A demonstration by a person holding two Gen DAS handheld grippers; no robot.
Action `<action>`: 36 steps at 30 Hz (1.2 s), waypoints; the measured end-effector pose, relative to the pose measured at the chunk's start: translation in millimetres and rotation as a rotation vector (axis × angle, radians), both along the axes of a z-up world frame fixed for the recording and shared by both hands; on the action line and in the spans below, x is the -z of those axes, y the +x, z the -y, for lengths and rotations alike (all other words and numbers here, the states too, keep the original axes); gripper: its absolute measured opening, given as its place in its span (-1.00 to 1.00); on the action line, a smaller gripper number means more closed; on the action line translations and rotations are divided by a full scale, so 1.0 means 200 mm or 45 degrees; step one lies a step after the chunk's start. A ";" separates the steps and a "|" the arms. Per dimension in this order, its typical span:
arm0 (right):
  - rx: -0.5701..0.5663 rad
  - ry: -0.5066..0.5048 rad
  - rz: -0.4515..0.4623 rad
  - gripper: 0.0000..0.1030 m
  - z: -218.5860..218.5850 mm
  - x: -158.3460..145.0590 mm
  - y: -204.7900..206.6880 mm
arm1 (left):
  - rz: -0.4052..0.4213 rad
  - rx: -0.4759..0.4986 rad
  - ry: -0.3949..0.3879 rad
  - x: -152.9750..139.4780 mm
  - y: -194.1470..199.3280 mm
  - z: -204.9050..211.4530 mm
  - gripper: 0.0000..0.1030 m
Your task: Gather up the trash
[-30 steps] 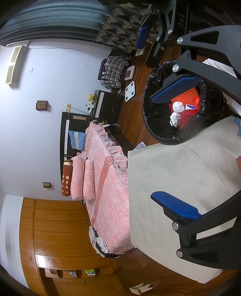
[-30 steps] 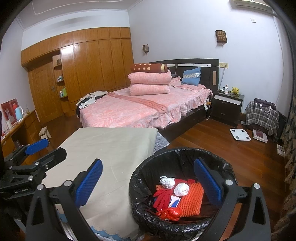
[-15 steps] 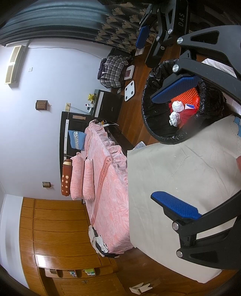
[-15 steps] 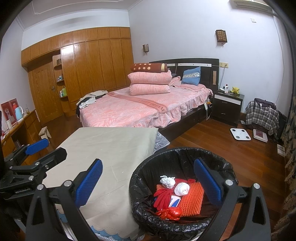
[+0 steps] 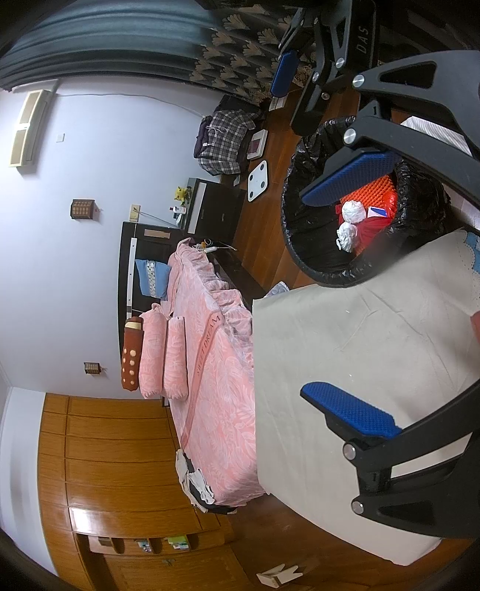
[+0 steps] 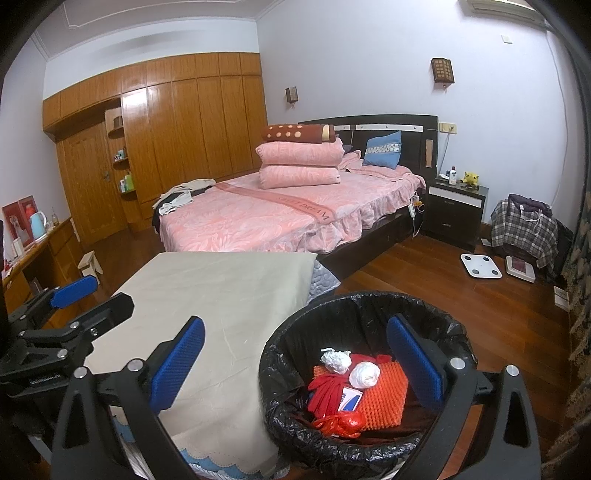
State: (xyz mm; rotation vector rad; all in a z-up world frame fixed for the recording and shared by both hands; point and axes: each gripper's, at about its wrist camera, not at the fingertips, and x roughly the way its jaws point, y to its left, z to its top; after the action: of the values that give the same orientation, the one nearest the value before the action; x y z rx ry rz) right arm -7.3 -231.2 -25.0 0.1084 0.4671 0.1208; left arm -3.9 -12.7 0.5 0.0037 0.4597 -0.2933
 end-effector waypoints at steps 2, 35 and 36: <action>-0.001 0.002 0.000 0.88 0.00 0.00 0.00 | -0.001 0.000 0.000 0.00 0.00 0.00 0.82; -0.001 0.003 -0.006 0.88 -0.01 0.01 0.00 | -0.003 0.000 0.000 -0.01 0.00 0.00 0.82; -0.001 0.002 -0.007 0.88 -0.01 0.01 0.00 | -0.004 0.000 0.000 -0.01 0.00 0.00 0.82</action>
State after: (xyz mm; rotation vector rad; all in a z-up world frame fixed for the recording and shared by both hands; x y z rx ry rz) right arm -6.3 -229.1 -26.9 0.1103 0.4723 0.1219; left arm -4.2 -11.8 2.1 0.0028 0.4627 -0.2931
